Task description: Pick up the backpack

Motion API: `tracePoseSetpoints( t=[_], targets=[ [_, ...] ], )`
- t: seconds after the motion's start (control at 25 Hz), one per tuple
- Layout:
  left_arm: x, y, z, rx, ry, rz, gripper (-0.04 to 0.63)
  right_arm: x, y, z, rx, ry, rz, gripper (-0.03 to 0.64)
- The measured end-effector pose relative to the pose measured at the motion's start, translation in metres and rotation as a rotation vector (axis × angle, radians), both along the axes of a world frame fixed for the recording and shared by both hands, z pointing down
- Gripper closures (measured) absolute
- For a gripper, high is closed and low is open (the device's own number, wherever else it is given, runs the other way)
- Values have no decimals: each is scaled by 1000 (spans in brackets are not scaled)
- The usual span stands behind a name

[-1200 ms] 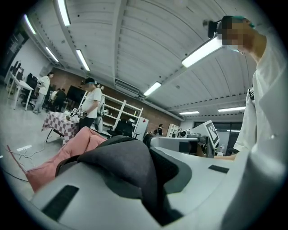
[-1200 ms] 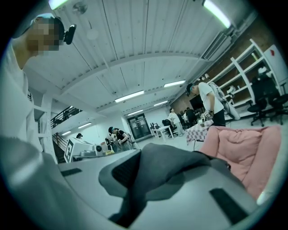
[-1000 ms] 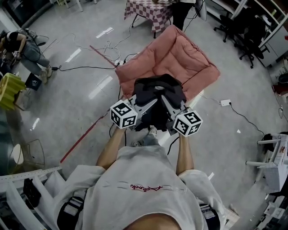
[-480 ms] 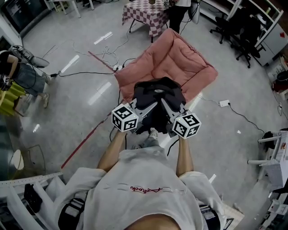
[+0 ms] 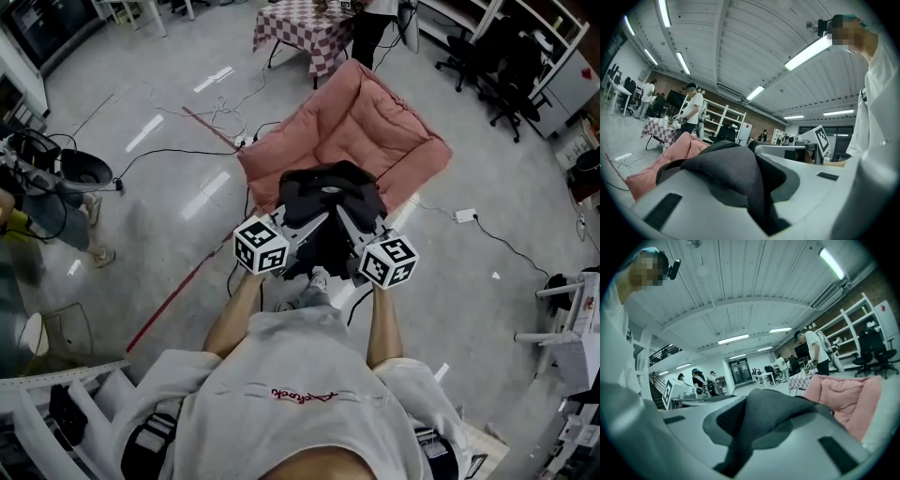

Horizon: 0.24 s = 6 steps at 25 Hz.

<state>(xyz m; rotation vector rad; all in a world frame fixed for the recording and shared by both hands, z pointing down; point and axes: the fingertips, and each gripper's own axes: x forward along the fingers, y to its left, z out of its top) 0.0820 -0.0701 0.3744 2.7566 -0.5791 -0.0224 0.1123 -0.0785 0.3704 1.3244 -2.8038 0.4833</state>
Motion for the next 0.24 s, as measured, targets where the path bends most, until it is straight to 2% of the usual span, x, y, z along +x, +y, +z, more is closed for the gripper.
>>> tracePoseSetpoints(
  t=[0.24],
  targets=[
    [3, 3, -3, 8, 4, 3, 548, 3, 4, -1, 3, 6, 4, 569]
  ],
)
